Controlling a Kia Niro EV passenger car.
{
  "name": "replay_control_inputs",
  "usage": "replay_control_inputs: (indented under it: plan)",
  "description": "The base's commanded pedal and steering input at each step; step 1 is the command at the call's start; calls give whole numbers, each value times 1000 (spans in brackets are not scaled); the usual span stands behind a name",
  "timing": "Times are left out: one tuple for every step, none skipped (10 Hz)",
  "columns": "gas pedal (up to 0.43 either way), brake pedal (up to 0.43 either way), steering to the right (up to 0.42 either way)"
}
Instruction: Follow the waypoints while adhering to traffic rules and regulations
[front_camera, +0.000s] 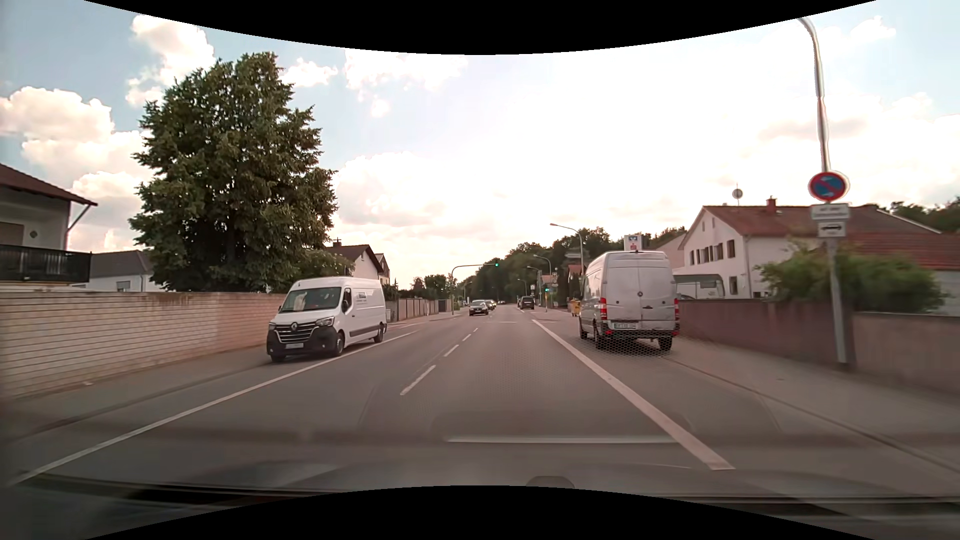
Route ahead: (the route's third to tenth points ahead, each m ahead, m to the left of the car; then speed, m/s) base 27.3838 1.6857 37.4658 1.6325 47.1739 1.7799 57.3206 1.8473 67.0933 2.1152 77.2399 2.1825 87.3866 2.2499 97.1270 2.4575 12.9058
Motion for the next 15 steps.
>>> replay_control_inputs:
  plan:
    - [47,0,-5]
    - [47,0,-5]
    - [47,0,-5]
    - [47,0,-5]
    - [47,0,-5]
    - [47,0,-5]
    - [47,0,-5]
    - [47,0,-5]
    - [47,0,-5]
    - [47,0,-5]
    - [47,0,-5]
    - [47,0,-4]
    - [47,0,-4]
    - [47,0,-4]
    - [47,0,-4]
